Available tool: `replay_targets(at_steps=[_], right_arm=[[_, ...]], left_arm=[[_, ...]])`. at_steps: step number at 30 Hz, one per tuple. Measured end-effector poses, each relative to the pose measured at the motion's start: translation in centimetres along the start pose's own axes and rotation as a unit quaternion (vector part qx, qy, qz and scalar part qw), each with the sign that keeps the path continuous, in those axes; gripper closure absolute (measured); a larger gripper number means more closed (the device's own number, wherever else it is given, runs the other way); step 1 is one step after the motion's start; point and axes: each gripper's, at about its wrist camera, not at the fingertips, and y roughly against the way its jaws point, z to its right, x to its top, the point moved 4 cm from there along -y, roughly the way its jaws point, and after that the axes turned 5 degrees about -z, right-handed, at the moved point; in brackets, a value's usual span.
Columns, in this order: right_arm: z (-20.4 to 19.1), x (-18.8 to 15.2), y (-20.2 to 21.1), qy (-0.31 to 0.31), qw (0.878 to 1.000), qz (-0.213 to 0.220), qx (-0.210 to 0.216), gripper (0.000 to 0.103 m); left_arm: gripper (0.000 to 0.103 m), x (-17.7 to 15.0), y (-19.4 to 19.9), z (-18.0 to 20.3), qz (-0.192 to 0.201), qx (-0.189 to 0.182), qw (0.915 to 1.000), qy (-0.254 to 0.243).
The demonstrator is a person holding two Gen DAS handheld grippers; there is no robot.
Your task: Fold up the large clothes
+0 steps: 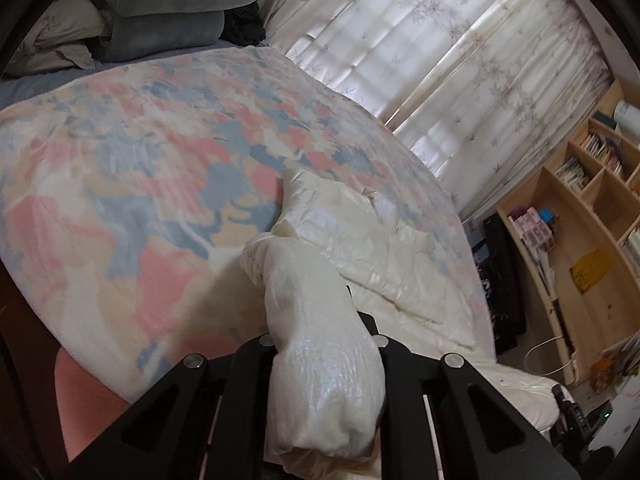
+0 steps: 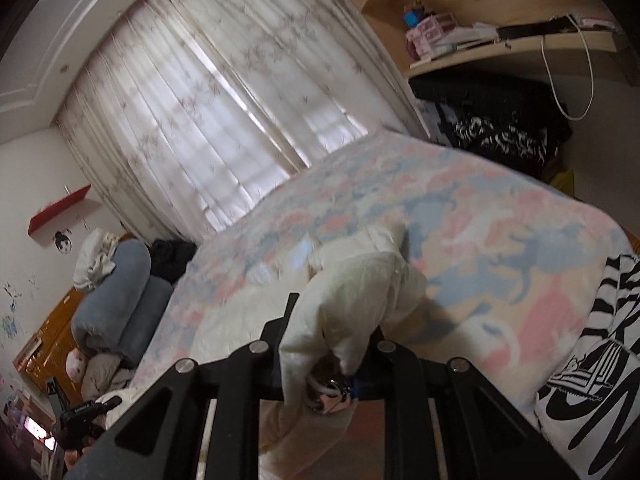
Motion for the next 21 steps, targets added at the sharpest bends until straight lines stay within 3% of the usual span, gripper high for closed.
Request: replay_targets(at_steps=[9, 16, 21], right_arm=[[0.2, 2.2, -5.3, -0.032, 0.999, -0.011, 0.000, 0.084], [0.0, 6.9, -12.9, -0.021, 0.999, -0.022, -0.009, 0.082], [0.7, 10.9, -20.6, -0.009, 0.999, -0.038, -0.034, 0.077]], left_arm=[[0.093, 3.9, -5.6, 1.2, -0.036, -0.010, 0.9984, 0.042], [0.092, 10.7, -13.2, 4.1, -0.036, 0.008, 0.9989, 0.027], [0.088, 15.5, -19.3, 5.0, -0.025, 0.028, 0.9991, 0.021]])
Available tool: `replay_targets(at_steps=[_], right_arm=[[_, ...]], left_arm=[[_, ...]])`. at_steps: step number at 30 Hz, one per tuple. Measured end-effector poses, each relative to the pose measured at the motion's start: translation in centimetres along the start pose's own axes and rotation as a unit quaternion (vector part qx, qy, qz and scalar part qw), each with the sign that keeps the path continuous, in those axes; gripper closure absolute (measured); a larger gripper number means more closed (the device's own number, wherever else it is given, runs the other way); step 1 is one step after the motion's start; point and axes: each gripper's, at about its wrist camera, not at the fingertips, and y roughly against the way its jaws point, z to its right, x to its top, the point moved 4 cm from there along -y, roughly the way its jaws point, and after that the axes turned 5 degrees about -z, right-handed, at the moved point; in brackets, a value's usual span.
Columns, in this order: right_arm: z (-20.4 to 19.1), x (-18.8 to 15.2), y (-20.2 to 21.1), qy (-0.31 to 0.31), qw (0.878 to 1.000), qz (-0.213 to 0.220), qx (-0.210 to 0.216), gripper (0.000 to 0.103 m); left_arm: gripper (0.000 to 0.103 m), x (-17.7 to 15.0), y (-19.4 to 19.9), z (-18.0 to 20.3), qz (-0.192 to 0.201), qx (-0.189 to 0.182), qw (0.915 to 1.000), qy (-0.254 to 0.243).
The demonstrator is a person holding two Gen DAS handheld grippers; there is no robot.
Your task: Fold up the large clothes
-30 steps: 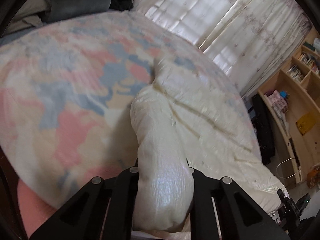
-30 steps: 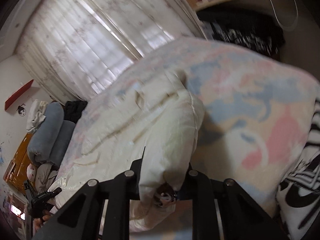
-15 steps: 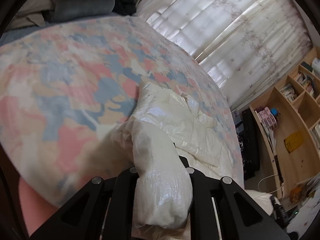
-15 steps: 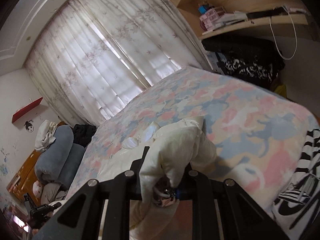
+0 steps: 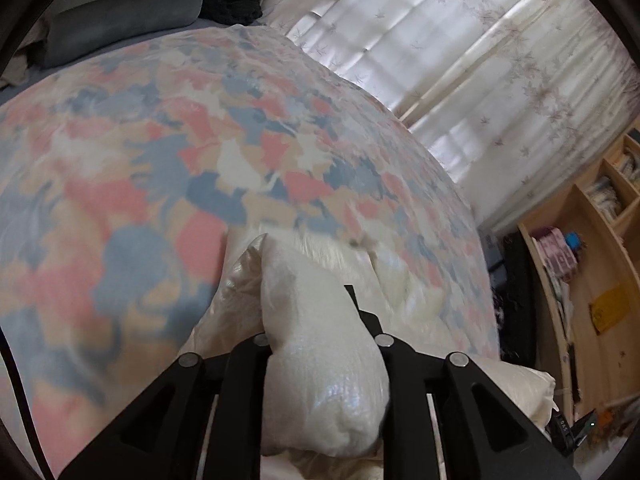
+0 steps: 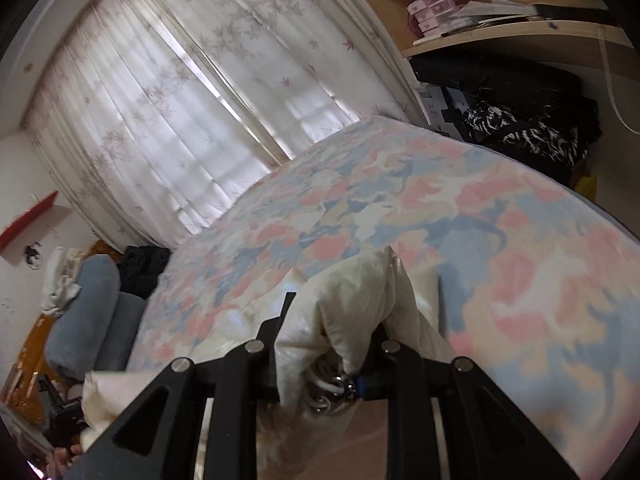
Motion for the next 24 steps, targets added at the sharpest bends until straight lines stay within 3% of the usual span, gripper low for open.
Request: replay_targets(at_steps=[5, 7, 10, 12, 16, 19, 24], right_arm=[[0.8, 3.3, -7.9, -0.004, 0.998, -0.045, -0.033, 0.066], [0.8, 3.9, -10.1, -0.009, 0.997, -0.069, -0.033, 0.049], [0.6, 4.4, -11.4, -0.010, 0.997, -0.070, -0.018, 0.027], [0.2, 4.8, -11.5, -0.004, 0.998, -0.061, -0.004, 0.019], [-0.3, 5.4, -10.7, 0.022, 0.999, -0.037, 0.001, 0.016], [-0.1, 5.5, -10.7, 0.044, 0.998, -0.033, -0.013, 0.012], [2.0, 5.5, -12.6, 0.076, 0.995, -0.053, -0.049, 0.011]], left_arm=[[0.073, 3.2, -5.6, 0.3, -0.015, 0.009, 0.9998, 0.007], [0.060, 3.7, -7.0, 0.2, -0.026, 0.011, 0.9996, 0.004], [0.043, 4.2, -8.0, 0.2, -0.030, -0.001, 0.9995, 0.006], [0.033, 4.6, -8.0, 0.2, -0.026, -0.016, 0.9995, 0.010], [0.014, 5.7, -6.7, 0.5, 0.010, -0.024, 0.9996, -0.004], [0.009, 6.5, -5.9, 1.0, 0.035, -0.019, 0.9984, -0.040], [0.009, 6.9, -8.3, 0.3, 0.000, 0.005, 0.9943, -0.106]])
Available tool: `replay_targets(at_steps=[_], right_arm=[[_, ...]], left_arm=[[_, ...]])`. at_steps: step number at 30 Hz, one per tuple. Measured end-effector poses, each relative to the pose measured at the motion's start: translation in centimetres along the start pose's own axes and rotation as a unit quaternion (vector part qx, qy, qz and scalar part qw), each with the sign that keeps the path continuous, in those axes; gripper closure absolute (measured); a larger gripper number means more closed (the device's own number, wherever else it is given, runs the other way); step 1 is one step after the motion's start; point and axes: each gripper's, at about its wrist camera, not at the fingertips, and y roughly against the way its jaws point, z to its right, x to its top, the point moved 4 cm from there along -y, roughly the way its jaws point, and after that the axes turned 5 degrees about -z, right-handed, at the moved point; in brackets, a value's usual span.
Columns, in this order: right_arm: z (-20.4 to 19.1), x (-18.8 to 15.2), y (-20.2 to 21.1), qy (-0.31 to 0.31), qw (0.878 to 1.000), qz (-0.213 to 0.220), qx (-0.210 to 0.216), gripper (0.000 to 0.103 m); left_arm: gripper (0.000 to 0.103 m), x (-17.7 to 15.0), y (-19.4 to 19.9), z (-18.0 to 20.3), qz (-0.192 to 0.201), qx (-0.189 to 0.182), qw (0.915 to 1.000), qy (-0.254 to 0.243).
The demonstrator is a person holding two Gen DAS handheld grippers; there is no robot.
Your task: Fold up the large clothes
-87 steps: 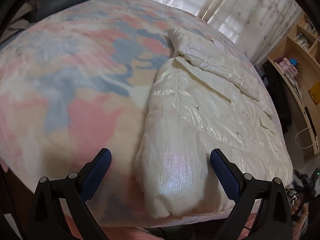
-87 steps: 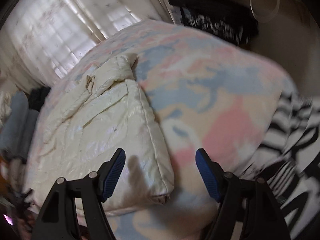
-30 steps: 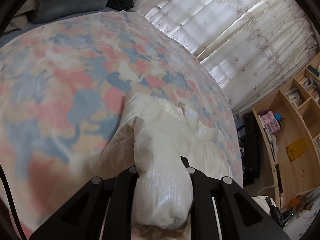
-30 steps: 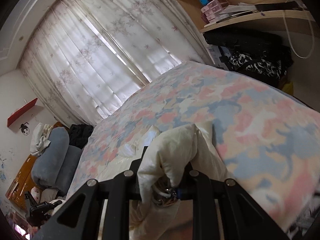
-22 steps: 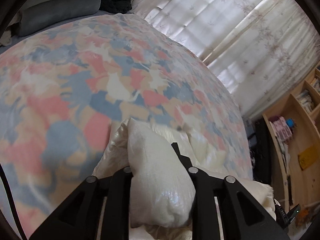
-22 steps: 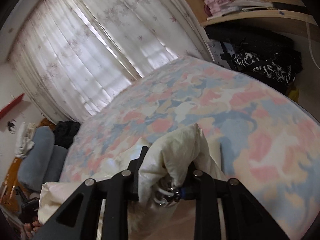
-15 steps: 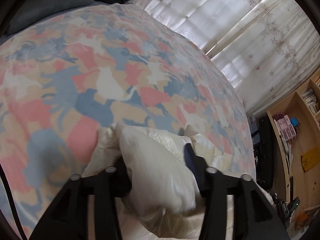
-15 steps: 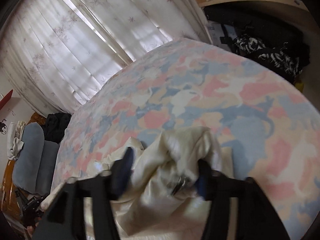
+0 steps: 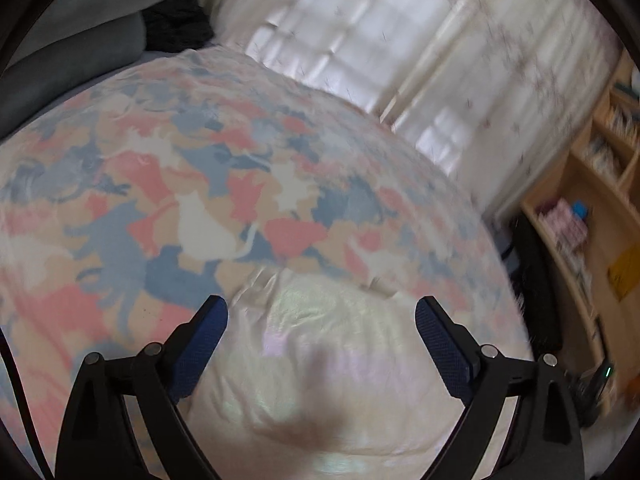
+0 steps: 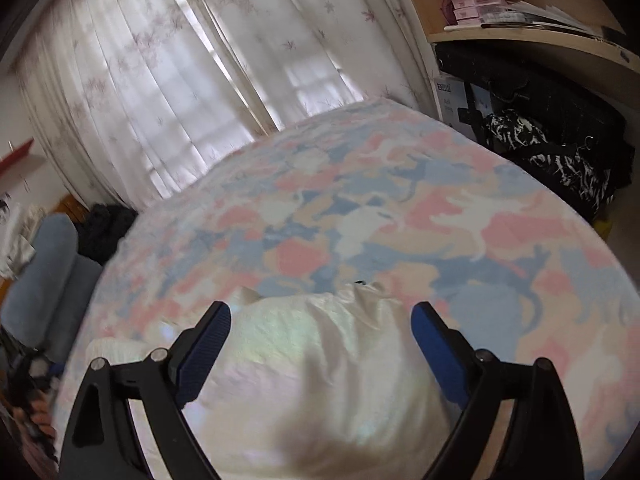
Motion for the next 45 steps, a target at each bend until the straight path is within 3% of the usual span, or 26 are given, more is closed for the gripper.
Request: replay_targets(at_steps=[6, 11, 12, 13, 16, 18, 23, 27, 31, 38, 42, 45], right_arm=[[3.6, -0.3, -6.1, -0.016, 0.996, -0.087, 0.004, 0.011], [5.1, -0.9, -10.5, -0.054, 0.985, -0.152, 0.055, 0.011], [5.0, -1.3, -10.9, -0.063, 0.983, -0.158, 0.072, 0.014], [4.9, -1.6, -11.1, -0.069, 0.982, -0.155, 0.085, 0.037], [3.6, -1.9, -10.3, -0.033, 0.988, -0.138, 0.060, 0.076], [2.7, -1.4, -9.2, -0.011, 0.993, -0.114, 0.041, 0.084], [0.4, 0.8, -6.7, 0.014, 0.999, -0.038, -0.009, 0.086], [-0.6, 0.0, -10.5, 0.044, 0.993, -0.057, -0.091, 0.085], [1.1, -1.6, -13.3, 0.027, 0.990, -0.075, -0.114, 0.077], [2.3, -2.3, -13.7, 0.003, 0.992, -0.078, -0.104, 0.068], [2.4, -2.1, -13.1, -0.008, 0.989, -0.094, -0.110, 0.055], [2.5, -1.5, -12.0, -0.028, 0.987, -0.112, -0.111, 0.055]], left_arm=[[0.009, -0.8, -6.1, -2.1, -0.084, 0.030, 0.9957, -0.025], [0.009, -1.2, -10.6, -3.2, -0.154, -0.003, 0.9881, 0.000], [0.018, -1.2, -10.7, -3.1, -0.149, -0.001, 0.9888, 0.000], [0.043, -1.2, -10.6, -2.8, -0.137, 0.003, 0.9906, -0.007], [0.083, -1.0, -9.6, -1.2, -0.101, 0.026, 0.9941, -0.031], [0.089, -0.8, -8.3, 0.2, -0.068, 0.050, 0.9954, -0.047], [0.089, -0.3, -7.4, 2.0, -0.012, 0.130, 0.9898, -0.056], [0.084, -1.1, -10.4, 1.6, -0.018, 0.198, 0.9782, -0.058], [0.077, -2.5, -12.3, 1.5, -0.017, 0.233, 0.9696, -0.072], [0.069, -2.8, -12.9, 1.1, -0.022, 0.236, 0.9687, -0.074], [0.066, -2.6, -12.6, 1.2, -0.026, 0.236, 0.9682, -0.079], [0.066, -2.0, -11.1, 1.4, -0.029, 0.229, 0.9697, -0.080]])
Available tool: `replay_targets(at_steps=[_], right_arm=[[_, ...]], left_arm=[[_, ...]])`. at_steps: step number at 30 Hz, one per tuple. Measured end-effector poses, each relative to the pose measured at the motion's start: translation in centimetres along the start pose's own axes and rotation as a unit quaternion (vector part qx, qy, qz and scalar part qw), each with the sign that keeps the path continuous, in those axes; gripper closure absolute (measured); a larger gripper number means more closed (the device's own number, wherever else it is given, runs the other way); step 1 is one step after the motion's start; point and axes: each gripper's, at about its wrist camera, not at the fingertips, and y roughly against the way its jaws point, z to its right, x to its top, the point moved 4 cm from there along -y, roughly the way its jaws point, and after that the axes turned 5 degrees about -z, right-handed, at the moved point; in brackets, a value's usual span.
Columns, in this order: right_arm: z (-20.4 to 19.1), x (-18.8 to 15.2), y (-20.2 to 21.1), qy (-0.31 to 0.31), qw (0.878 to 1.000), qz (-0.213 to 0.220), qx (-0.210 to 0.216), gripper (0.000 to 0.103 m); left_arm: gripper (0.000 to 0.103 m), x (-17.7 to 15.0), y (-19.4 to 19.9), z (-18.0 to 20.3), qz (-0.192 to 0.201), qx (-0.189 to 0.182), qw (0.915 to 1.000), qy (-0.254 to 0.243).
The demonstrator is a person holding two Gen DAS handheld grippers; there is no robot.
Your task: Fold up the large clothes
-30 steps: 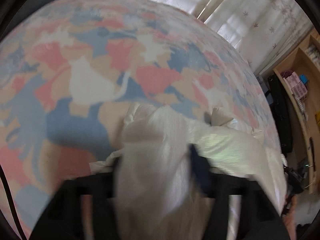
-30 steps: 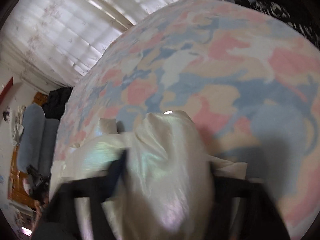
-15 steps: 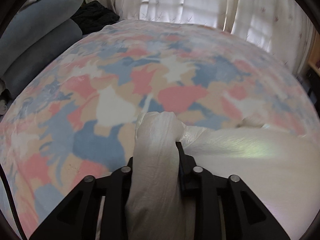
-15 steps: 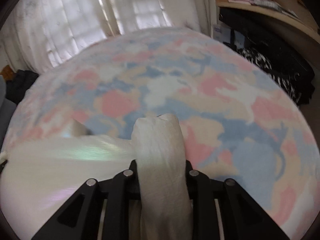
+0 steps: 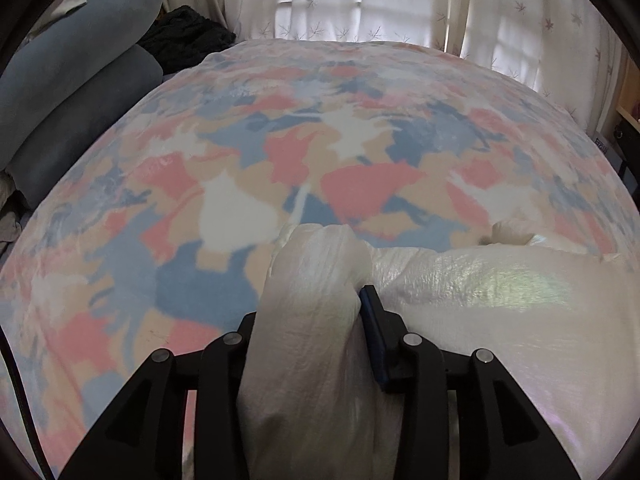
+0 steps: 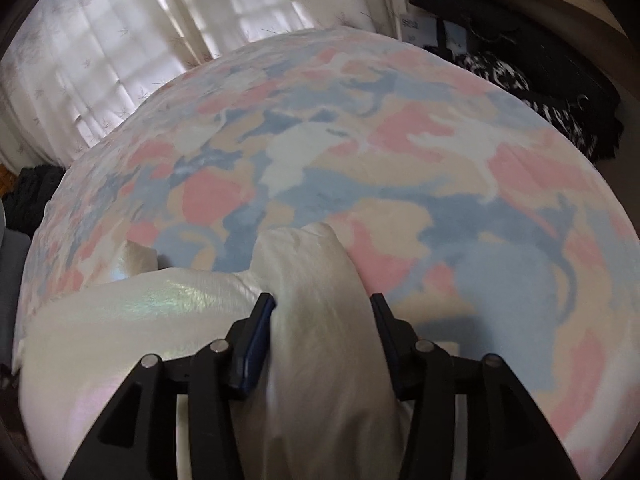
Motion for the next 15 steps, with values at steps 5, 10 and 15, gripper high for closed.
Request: replay_targets(at_steps=[5, 10, 15], right_arm=[[-0.8, 0.8, 5.6, -0.009, 0.999, 0.042, 0.021, 0.055], [-6.9, 0.9, 10.2, 0.060, 0.993, 0.081, 0.054, 0.055], [-14.5, -1.1, 9.7, 0.122, 0.986, 0.083, 0.081, 0.055]], left_arm=[[0.060, 1.6, 4.8, -0.3, 0.024, -0.033, 0.9990, 0.018], [0.050, 2.1, 10.3, 4.1, 0.080, -0.070, 0.9939, -0.030], [0.036, 0.2, 11.0, 12.0, 0.090, -0.093, 0.9876, -0.088]])
